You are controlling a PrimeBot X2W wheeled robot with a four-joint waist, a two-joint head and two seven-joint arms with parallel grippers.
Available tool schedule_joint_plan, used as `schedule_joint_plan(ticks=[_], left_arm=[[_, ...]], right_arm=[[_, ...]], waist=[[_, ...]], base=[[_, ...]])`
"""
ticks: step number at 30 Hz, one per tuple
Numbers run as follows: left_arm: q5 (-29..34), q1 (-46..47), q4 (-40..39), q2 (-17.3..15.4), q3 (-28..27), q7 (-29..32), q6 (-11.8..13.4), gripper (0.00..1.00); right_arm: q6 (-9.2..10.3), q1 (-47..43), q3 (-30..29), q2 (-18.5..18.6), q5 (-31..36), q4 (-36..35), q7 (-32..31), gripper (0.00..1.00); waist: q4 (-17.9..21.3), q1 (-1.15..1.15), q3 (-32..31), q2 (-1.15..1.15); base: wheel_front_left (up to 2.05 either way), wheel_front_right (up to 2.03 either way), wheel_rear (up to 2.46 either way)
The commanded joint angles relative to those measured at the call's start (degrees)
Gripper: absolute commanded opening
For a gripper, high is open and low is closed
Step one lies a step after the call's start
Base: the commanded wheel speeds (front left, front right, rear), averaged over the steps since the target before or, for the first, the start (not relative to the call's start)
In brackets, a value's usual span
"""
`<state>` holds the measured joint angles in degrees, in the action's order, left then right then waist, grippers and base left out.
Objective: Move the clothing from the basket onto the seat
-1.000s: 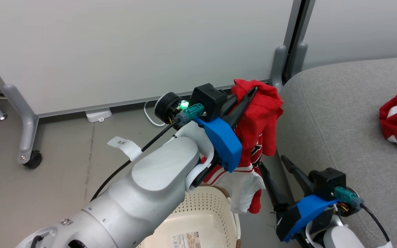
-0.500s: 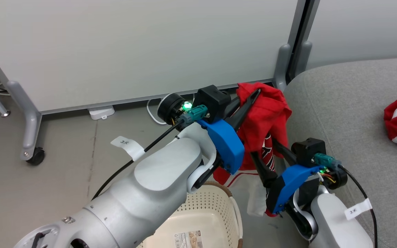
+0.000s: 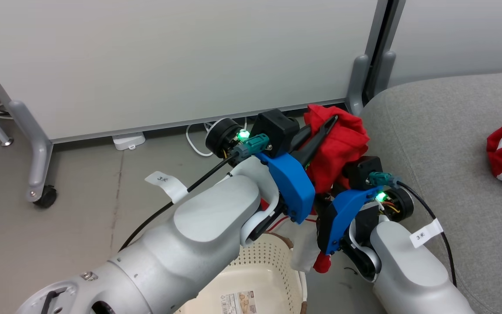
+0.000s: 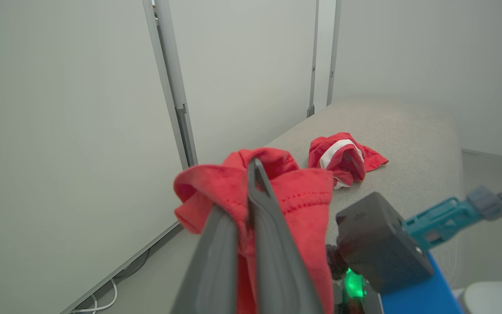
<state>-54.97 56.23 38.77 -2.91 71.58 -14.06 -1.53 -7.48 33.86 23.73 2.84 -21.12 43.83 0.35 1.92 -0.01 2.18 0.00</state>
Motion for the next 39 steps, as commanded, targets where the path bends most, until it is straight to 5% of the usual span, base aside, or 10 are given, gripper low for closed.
schedule_joint_plan(ticks=[1,25,26,29,39], left_arm=[[-0.3,0.6,0.0,0.0,0.2,-0.1,0.2,0.0],[-2.0,-0.6,2.5,0.0,1.3,-0.3,0.4,0.0],[-1.8,-0.6,2.6,0.0,1.4,0.1,0.5,0.18],[-1.6,-0.8,2.7,0.0,1.5,0.6,0.4,1.0],[-2.4,-1.6,3.4,0.0,1.7,1.3,-0.1,1.0]], right_arm=[[-0.03,1.2,0.8,0.1,-1.1,0.9,0.8,0.0],[-0.03,4.9,8.6,0.1,-9.3,9.1,7.9,0.0],[-0.03,5.0,8.8,0.1,-9.5,9.3,8.1,0.0],[-0.03,5.2,9.4,0.1,-10.3,9.9,8.4,0.0],[-0.03,6.3,11.0,0.1,-12.2,11.8,9.9,0.0]], waist=[[0.1,0.01,0.0,0.0],[1.1,0.01,-1.0,0.0],[1.1,0.01,-1.0,0.0],[1.1,0.01,-1.0,0.0],[1.2,0.01,-1.4,0.0]], base=[[0.0,0.0,0.0],[0.0,0.0,0.0],[0.0,0.0,0.0],[0.0,0.0,0.0],[0.0,0.0,0.0]])
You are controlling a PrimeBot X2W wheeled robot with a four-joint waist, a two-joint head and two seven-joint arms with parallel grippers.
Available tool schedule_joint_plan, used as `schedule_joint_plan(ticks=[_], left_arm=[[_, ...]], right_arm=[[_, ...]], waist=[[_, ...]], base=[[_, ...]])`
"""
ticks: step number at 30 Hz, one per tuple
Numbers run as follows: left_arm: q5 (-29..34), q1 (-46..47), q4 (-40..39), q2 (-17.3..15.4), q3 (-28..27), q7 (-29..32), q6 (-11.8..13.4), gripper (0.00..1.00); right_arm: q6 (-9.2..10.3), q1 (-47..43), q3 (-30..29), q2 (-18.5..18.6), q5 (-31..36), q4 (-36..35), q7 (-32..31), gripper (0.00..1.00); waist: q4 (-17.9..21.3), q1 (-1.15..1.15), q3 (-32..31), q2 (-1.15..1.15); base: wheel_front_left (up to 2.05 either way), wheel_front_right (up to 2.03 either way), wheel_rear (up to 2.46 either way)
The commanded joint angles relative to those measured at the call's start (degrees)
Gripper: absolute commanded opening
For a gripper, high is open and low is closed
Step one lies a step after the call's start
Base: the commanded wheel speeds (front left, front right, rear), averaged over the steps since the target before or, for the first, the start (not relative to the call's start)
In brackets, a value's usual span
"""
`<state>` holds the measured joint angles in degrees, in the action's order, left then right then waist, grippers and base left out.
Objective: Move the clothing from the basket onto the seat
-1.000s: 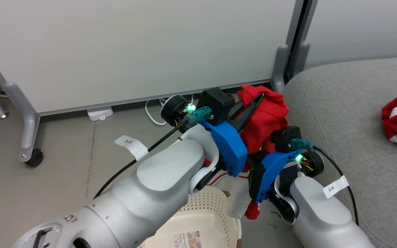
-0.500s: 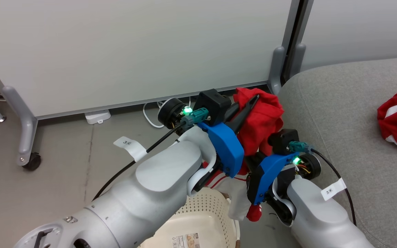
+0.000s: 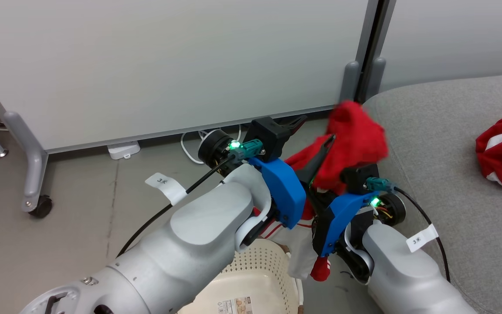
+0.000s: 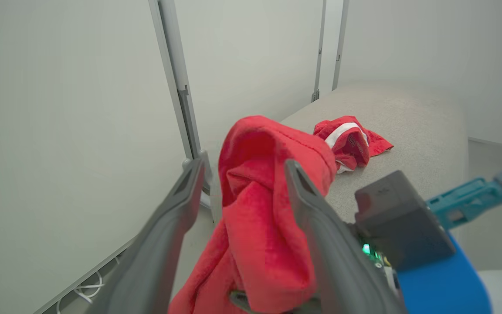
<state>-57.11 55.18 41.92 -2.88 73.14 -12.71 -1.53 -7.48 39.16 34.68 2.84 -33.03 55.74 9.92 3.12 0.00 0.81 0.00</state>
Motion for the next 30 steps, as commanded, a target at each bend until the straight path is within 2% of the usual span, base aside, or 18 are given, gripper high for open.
schedule_joint_plan(ticks=[1,8,12,20,21,30], left_arm=[[-0.3,-0.7,0.3,0.0,0.1,-0.2,0.1,1.0],[0.1,-1.6,1.6,-0.1,-1.6,-2.0,0.9,1.0],[1.8,-3.3,1.6,-1.4,-3.1,-2.5,1.1,1.0],[11.8,-13.7,-9.0,-7.7,-15.5,-2.5,3.8,1.0],[14.6,-17.3,-12.0,-9.3,-18.6,-2.5,4.4,1.0],[23.1,-33.7,-22.0,-13.8,-33.1,-2.6,4.6,1.0]], right_arm=[[-0.03,1.0,0.1,0.1,-0.4,0.2,0.5,0.0],[-0.03,1.7,0.5,0.1,-1.0,1.6,1.5,0.0],[-0.03,2.1,0.2,0.1,-1.2,2.5,2.1,0.0],[-0.03,3.2,-1.2,0.1,-0.1,3.6,3.9,0.0],[-0.03,3.3,-1.5,0.1,0.3,3.5,4.1,0.0],[-0.03,3.1,-2.4,0.5,1.6,2.1,4.8,0.0]], waist=[[0.0,0.0,0.0,0.0],[-0.2,0.0,0.2,0.0],[-0.5,0.0,0.2,0.0],[-0.9,0.0,0.9,0.0],[-0.6,0.0,1.1,0.0],[0.6,0.0,1.7,0.0]], base=[[0.0,0.0,0.0],[0.0,0.0,0.0],[0.0,0.0,0.0],[0.0,0.0,0.0],[0.0,0.0,0.0],[0.0,0.0,0.0]])
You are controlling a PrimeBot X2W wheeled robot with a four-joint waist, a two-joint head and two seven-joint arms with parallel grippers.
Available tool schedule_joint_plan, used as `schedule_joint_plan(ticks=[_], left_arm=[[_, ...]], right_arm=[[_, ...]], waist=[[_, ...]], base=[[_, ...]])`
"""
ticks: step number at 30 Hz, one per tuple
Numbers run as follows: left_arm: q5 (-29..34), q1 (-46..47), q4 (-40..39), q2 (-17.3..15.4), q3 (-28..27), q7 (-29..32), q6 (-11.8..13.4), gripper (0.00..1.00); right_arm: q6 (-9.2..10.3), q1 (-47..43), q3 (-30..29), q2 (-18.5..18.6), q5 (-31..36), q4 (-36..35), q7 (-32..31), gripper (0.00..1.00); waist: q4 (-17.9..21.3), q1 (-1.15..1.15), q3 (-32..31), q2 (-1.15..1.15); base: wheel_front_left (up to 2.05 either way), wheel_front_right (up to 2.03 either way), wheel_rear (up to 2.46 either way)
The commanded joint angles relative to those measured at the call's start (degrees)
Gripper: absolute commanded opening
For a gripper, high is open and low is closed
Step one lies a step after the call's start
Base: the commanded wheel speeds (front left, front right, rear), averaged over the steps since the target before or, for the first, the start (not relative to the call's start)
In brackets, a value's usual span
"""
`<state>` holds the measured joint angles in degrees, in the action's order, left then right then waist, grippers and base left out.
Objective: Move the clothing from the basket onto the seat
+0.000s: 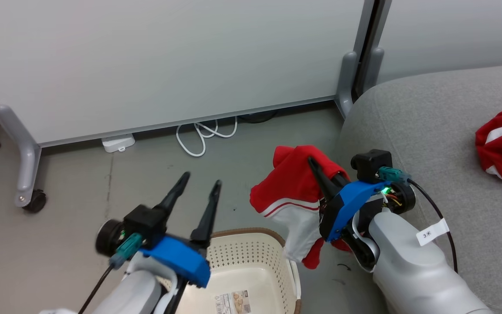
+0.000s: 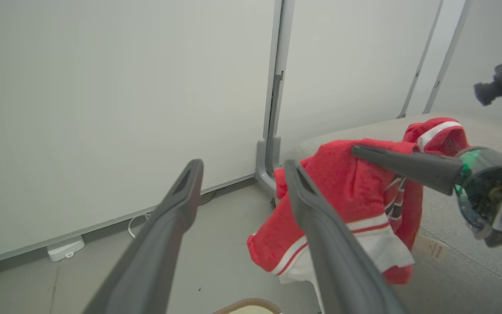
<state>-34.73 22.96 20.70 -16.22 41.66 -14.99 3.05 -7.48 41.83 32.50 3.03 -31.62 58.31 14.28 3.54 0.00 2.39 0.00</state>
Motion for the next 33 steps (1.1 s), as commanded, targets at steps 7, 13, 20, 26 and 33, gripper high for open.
schedule_joint_plan(ticks=[7,13,20,26,33], left_arm=[[6.3,-11.6,-4.9,-1.3,-11.0,-0.3,-0.8,1.0],[9.8,-17.6,-6.8,0.1,-17.6,-0.3,-2.5,1.0],[13.4,-20.2,-7.4,3.0,-23.0,-0.3,-5.8,1.0],[16.2,-20.1,-7.5,4.8,-25.8,-0.3,-8.1,1.0],[18.3,-19.5,-6.9,6.0,-27.4,-0.3,-9.3,1.0]], right_arm=[[-0.03,-0.7,-1.1,0.7,1.1,-1.6,0.6,0.0],[-0.03,-1.5,-2.2,1.0,1.7,-2.5,0.7,0.0],[-0.03,-1.7,-3.3,1.3,2.4,-3.4,0.4,0.0],[-0.03,-1.4,-4.2,1.0,3.0,-4.4,0.2,0.0],[-0.03,-1.6,-4.8,0.6,3.3,-5.8,0.0,0.0]], waist=[[1.7,0.0,0.3,0.0],[3.0,0.0,0.6,0.0],[4.7,0.0,0.9,0.0],[8.1,0.0,1.6,0.0],[13.3,0.0,2.5,0.0]], base=[[0.0,0.0,0.0],[0.0,0.0,0.0],[0.0,0.0,0.0],[0.0,0.0,0.0],[0.0,0.0,0.0]])
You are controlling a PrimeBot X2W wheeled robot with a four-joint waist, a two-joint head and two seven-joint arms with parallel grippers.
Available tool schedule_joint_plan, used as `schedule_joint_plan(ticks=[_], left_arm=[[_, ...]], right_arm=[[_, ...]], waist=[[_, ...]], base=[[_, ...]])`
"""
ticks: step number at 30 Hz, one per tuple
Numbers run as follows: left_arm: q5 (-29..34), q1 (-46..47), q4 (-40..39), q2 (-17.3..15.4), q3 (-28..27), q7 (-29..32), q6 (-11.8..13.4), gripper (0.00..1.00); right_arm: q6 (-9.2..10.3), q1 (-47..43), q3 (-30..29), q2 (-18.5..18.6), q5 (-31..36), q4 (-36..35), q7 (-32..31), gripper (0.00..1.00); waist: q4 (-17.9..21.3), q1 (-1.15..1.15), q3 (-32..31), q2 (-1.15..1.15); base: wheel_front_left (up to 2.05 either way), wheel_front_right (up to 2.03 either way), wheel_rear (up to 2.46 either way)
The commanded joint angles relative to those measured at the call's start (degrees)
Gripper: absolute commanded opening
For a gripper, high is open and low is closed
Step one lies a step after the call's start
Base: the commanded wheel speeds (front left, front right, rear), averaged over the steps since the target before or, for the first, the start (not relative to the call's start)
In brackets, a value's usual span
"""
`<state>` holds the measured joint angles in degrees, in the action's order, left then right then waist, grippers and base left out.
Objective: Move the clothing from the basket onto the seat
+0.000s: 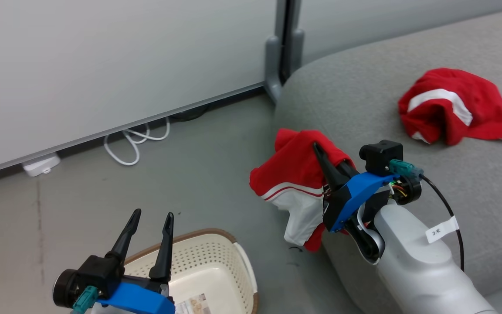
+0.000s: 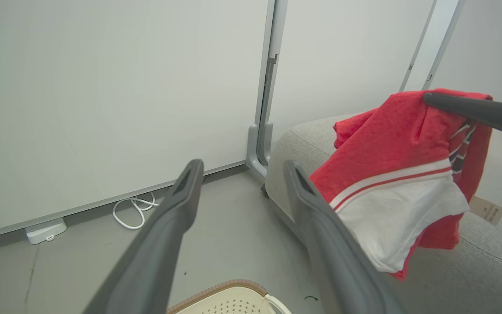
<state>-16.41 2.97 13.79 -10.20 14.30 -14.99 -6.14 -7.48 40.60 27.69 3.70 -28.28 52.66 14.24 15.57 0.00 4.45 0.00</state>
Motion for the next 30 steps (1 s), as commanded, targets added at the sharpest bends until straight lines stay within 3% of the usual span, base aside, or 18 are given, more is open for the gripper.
schedule_joint_plan(ticks=[1,16,30], left_arm=[[0.3,0.5,0.0,0.1,-0.2,-0.3,-0.3,1.0],[2.1,1.8,0.9,0.5,-0.4,-0.3,-1.4,1.0],[1.4,2.5,1.1,0.0,0.8,-0.3,-1.5,1.0]], right_arm=[[-0.03,-0.5,-0.1,-0.1,0.0,-0.4,0.1,0.0],[-0.03,-2.2,-2.6,-0.5,1.2,-2.8,0.1,0.0],[-0.03,-3.0,-4.3,-0.7,2.1,-4.0,-0.4,0.0]], waist=[[2.1,0.0,0.6,0.0],[13.1,0.0,2.8,0.0],[15.5,0.0,3.3,0.0]], base=[[0.0,0.0,0.0],[0.0,0.0,0.0],[0.0,0.0,0.0]])
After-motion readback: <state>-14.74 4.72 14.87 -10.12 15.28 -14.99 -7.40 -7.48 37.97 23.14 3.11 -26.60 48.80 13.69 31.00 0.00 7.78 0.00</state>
